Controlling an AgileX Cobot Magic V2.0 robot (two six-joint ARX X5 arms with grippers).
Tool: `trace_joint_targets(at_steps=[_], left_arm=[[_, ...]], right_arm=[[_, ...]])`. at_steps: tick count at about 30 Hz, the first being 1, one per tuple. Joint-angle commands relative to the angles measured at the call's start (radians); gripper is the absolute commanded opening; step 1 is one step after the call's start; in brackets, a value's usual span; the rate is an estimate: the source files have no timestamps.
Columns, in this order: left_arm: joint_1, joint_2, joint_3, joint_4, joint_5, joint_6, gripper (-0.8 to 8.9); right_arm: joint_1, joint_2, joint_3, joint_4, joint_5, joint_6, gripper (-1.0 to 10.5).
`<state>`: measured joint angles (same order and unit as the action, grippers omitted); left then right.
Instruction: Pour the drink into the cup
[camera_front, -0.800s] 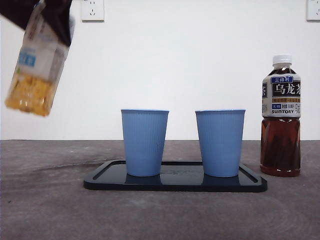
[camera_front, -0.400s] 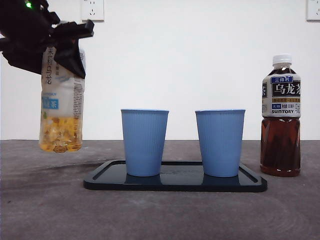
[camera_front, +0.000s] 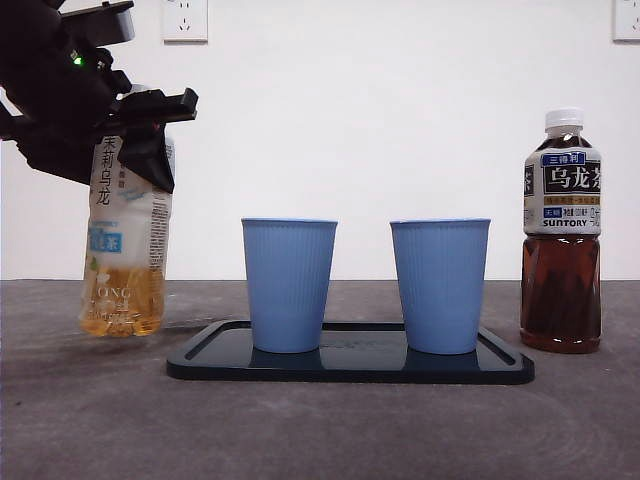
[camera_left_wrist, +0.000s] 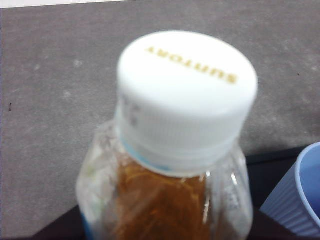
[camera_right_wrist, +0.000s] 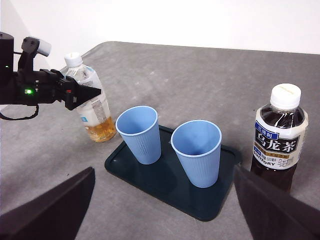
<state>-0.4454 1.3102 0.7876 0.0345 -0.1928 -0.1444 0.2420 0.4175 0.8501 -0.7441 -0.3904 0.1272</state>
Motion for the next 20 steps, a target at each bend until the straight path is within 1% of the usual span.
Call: trace_joint_targets(at_steps=[1,11,16,20], left_arm=[[-0.004,0.003,0.017,0.040,-0.005,-0.002,1.13],[-0.003,0.013,0.017,0.011,-0.005,-0.005,1.40],[-0.003,0.020,0.017,0.019,-0.005,-0.003,2.49],[-0.003,0.020,0.017,0.018,-0.005,-0.003,2.59]], right_arm=[[0.004,0.005,0.016,0.010,-0.001,-0.011,4.4],[0.004,0.005,0.016,0.010,0.006,-0.010,4.4],[0.004,0.005,0.016,0.010,0.005,-0.008,4.4],[0.004,0.005,0.016,0.010,0.005,-0.008,4.4]])
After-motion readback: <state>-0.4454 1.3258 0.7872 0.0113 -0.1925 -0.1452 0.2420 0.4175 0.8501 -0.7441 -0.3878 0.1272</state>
